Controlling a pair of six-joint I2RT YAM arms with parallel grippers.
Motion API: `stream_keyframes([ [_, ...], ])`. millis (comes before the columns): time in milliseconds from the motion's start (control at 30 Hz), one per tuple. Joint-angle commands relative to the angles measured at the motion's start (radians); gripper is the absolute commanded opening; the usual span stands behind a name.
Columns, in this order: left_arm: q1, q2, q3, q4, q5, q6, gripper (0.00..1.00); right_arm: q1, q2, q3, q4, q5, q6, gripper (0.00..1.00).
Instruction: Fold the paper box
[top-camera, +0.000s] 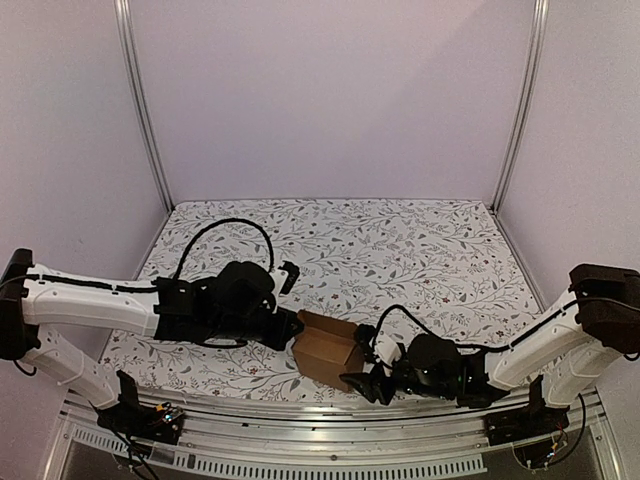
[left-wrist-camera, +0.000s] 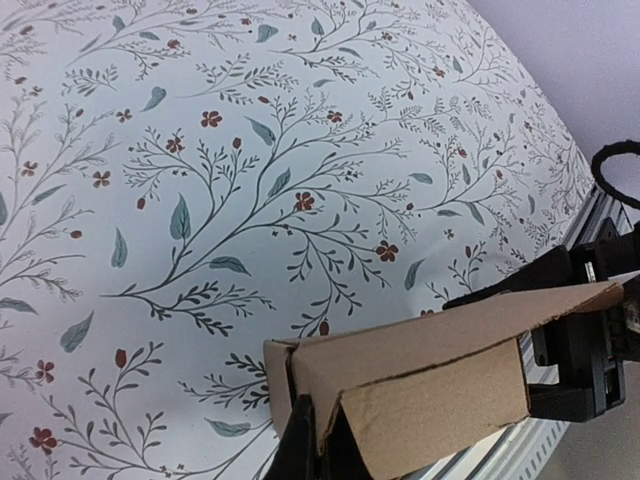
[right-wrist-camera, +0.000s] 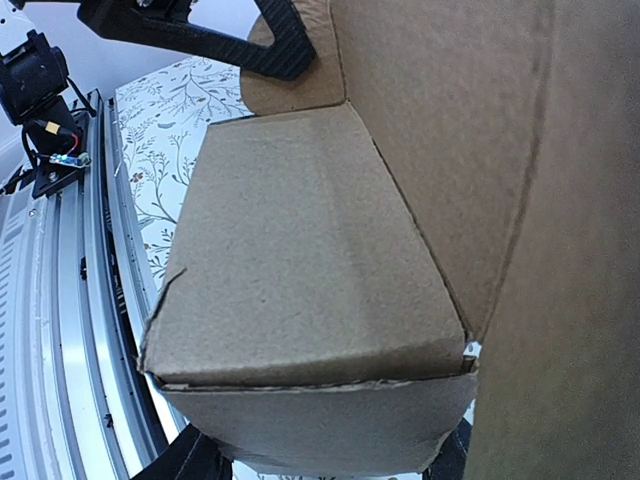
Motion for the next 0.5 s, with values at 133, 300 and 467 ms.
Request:
stream_keyframes([
  [133,-0.134,0.045,-0.059,-0.148,0.088,-0.055,0.00,-0.012,0.036,-0.015,-0.030,0.211,0.072,0.51],
  [300,-0.179,0.065,-0.058,-0.157,0.051,-0.076,0.00,-0.003,0.039,-0.021,-0.030,0.246,0.084,0.53],
  [467,-0.221,0.092,-0.045,-0.169,0.012,-0.096,0.00,-0.002,0.033,-0.033,-0.027,0.269,0.105,0.57],
])
